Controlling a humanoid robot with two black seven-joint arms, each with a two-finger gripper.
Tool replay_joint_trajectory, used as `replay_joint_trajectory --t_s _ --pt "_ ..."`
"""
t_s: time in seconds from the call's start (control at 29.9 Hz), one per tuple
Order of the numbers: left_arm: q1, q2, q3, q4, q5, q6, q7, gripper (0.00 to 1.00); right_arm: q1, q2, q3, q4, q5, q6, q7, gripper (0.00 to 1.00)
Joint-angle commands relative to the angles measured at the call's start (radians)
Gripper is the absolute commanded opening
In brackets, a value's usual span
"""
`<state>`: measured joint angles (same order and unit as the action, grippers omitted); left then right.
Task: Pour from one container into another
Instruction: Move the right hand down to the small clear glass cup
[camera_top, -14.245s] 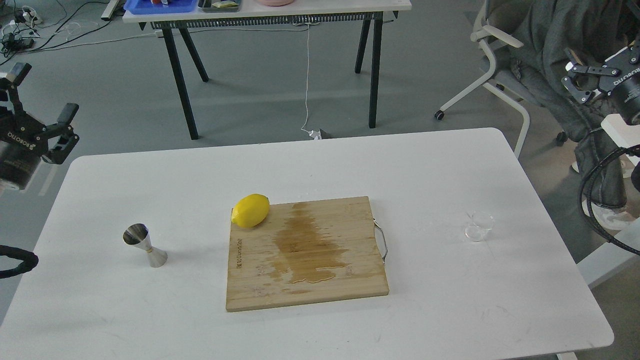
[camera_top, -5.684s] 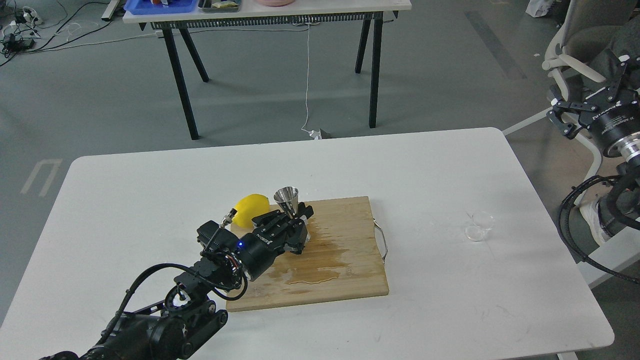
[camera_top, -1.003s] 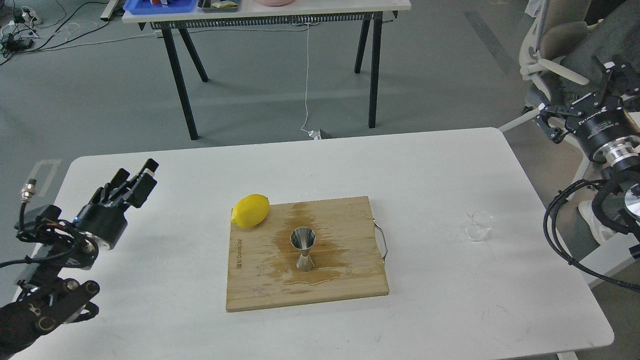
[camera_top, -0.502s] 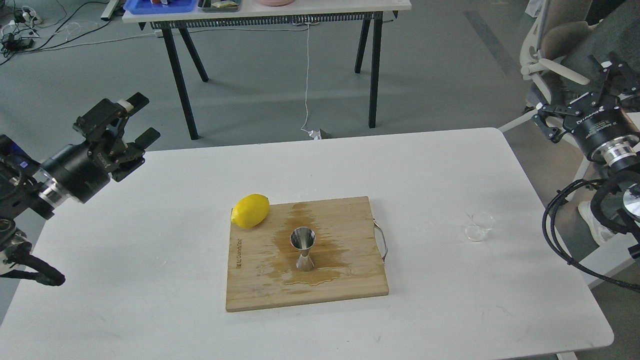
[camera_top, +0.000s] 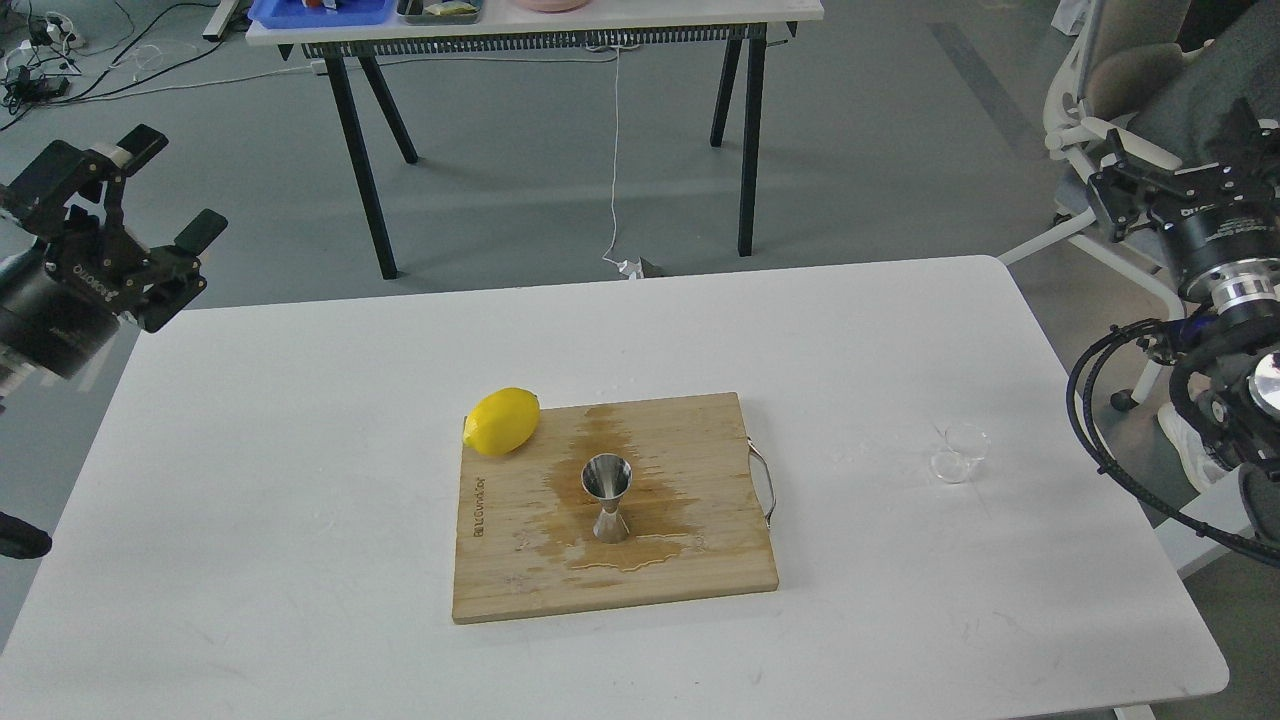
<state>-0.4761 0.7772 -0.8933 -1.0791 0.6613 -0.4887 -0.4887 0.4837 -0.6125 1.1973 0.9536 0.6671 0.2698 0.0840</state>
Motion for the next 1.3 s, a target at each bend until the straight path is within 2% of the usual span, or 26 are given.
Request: replay_joint_trajectory --t_s 0.0,0.03,0.1,0.23,0.3,0.54,0.8,0.94,1.27 --pt "-0.001 -0.035 0.000 0.001 0.000 0.000 0.000 0.99 -0.062 -0.033 0.103 0.192 0.081 -0.445 -0.001 0.99" --pt "-0.002 -0.041 0.000 0.001 0.001 0.000 0.000 0.99 -0.080 -0.033 0.142 0.235 0.101 -0.592 -0.004 0.99" --pt "-0.002 -0.047 -0.003 0.001 0.001 0.000 0.000 0.99 -0.105 -0.033 0.185 0.267 0.112 -0.758 -0.021 0.99" --pt "0.001 -0.062 -0.001 0.004 0.003 0.000 0.000 0.99 -0.167 -0.053 0.205 0.286 0.112 -0.758 -0.113 0.98" --pt "0.002 -0.076 0.002 0.004 0.007 0.000 0.000 0.99 -0.198 -0.094 0.193 0.300 0.112 -0.758 -0.127 0.98" --pt "0.022 -0.078 0.002 0.016 0.004 0.000 0.000 0.99 -0.255 -0.177 0.130 0.378 0.114 -0.758 -0.138 0.98" --pt "0.037 -0.079 0.002 0.018 0.006 0.000 0.000 0.99 -0.309 -0.171 -0.071 0.379 0.097 -0.758 -0.136 0.98" --pt "0.040 -0.082 0.005 0.018 0.006 0.000 0.000 0.99 -0.344 -0.162 -0.091 0.376 0.095 -0.758 -0.135 0.97" --pt "0.050 -0.081 0.005 0.018 0.008 0.000 0.000 0.99 -0.378 -0.003 -0.096 0.324 -0.036 -0.758 -0.138 0.97"
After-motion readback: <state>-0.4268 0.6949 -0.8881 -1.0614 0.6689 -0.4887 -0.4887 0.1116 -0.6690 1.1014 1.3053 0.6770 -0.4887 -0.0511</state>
